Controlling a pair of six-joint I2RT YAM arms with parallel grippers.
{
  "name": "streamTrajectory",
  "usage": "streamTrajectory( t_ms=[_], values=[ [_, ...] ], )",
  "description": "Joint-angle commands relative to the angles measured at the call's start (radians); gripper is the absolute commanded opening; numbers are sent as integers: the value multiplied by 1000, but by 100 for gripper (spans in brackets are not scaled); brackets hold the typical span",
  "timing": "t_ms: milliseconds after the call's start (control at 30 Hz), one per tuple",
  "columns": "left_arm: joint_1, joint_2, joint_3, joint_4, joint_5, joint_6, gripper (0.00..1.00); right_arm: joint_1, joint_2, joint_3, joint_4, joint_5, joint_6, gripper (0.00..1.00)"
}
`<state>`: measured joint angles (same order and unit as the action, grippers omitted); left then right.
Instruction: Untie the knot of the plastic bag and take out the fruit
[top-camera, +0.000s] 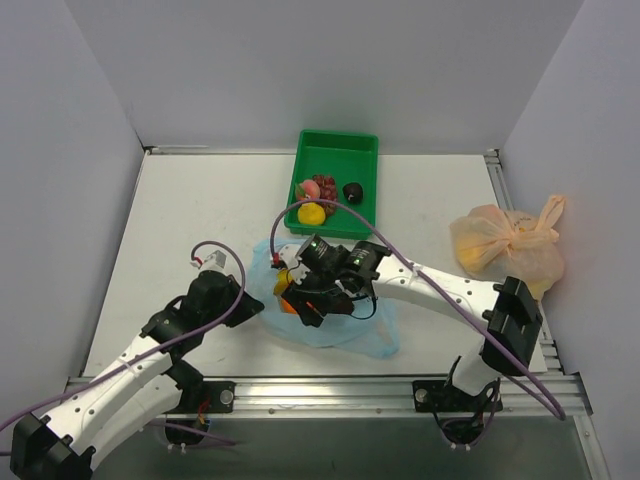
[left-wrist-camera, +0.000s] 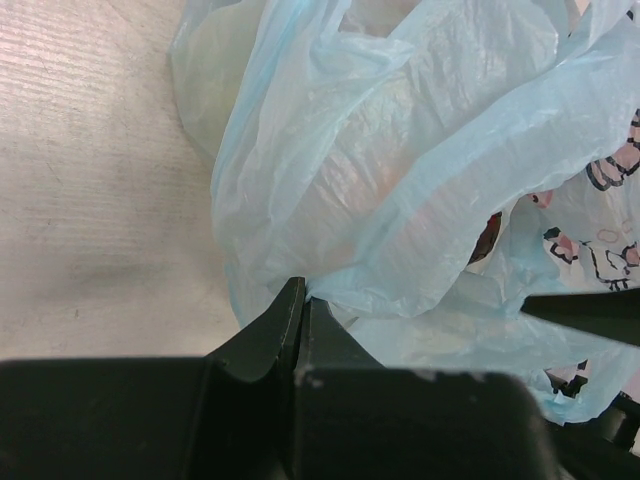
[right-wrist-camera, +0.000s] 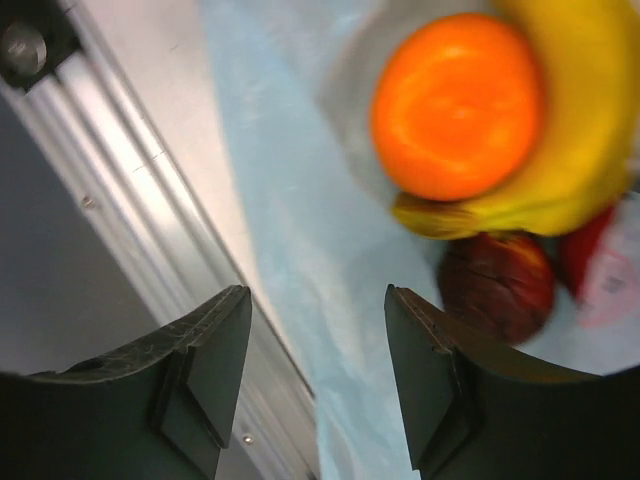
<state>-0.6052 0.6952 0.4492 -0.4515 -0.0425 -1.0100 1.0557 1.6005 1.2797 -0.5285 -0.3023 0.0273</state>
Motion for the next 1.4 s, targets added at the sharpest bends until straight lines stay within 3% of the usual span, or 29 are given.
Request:
streamTrajectory(
  t_ms=[0,433,700,867,967,1100,1367],
  values=[
    [5,-8,5,56,-2,1,0,-39,-8,3,-28,178,62,56],
    [5,6,14,70,16,21,0,-97,107,-77,-7,299,123,60],
    [5,13,16,71,15,25,0,-105,136,-115,-7,367,122,79],
    [5,21,17,71,18,27,0,-131,133,-137,10,370,141,79],
    [5,20,16,71,18,28,0,-138,127,-138,19,364,146,73],
    [5,18,16,71,18,27,0,-141,108,-131,25,335,137,54],
    [5,23,17,71,20,28,0,-141,1,-103,51,258,141,38]
  ],
)
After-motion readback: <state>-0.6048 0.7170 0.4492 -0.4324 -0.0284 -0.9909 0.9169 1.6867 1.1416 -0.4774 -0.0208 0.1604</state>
